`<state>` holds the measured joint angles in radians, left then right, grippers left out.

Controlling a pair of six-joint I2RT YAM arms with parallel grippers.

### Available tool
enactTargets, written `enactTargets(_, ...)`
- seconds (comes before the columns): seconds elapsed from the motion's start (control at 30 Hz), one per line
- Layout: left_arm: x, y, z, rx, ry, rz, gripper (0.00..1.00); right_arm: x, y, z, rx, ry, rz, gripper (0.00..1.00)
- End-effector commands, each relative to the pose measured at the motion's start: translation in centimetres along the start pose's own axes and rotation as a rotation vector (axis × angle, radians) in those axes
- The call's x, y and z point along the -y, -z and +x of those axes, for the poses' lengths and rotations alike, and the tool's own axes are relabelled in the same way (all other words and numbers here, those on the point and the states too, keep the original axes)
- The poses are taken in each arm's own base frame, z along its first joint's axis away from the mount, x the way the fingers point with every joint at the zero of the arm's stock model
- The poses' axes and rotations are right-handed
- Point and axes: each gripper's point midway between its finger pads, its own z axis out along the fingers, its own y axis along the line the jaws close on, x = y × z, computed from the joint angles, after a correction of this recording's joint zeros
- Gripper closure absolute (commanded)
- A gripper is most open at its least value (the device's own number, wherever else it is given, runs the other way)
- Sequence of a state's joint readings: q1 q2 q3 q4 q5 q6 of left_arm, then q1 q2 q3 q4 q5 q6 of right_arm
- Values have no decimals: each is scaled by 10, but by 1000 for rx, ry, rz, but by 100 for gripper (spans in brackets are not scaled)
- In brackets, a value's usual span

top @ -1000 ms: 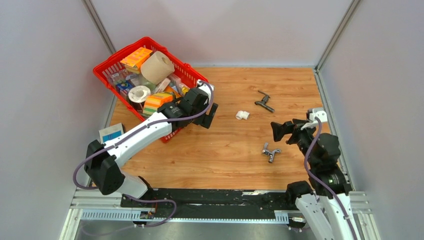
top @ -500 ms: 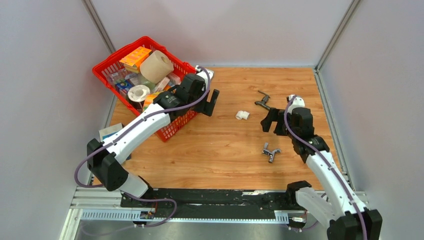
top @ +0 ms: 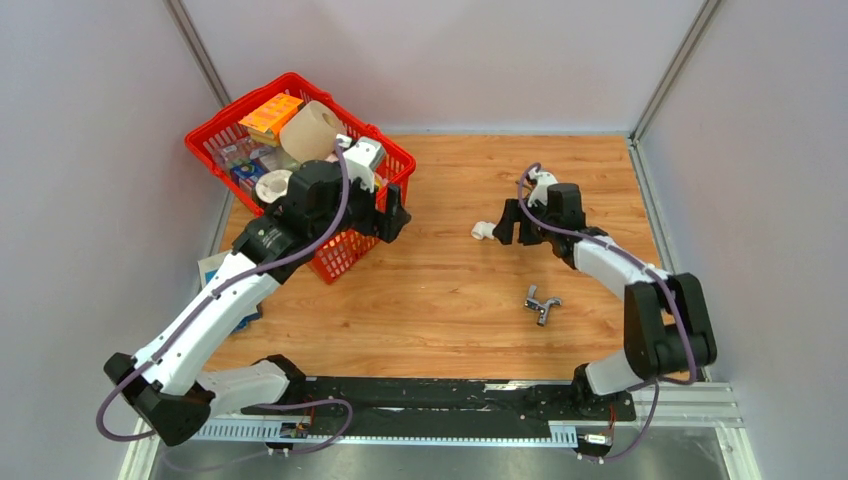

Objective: Install the water faucets

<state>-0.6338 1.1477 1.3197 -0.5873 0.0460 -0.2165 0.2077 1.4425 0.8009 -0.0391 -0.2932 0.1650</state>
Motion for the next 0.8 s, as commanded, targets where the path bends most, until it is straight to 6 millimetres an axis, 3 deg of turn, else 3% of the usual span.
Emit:
enactTargets(0.0, 3, -3, 2, 88, -28, 37, 7, -20, -24, -36, 62, 98, -135, 25)
enactTargets(0.33, -16, -10, 16, 72, -6, -44, 7, -2, -75, -8, -86, 122, -154, 27)
enactTargets(0.5, -35, -10, 17, 75, -4, -124, 7, -5, -80, 15, -163, 132, -210, 32)
enactTargets(0.77, -41, -11, 18, 69, 5, -136, 7, -6, -86, 30, -211, 134, -220, 37)
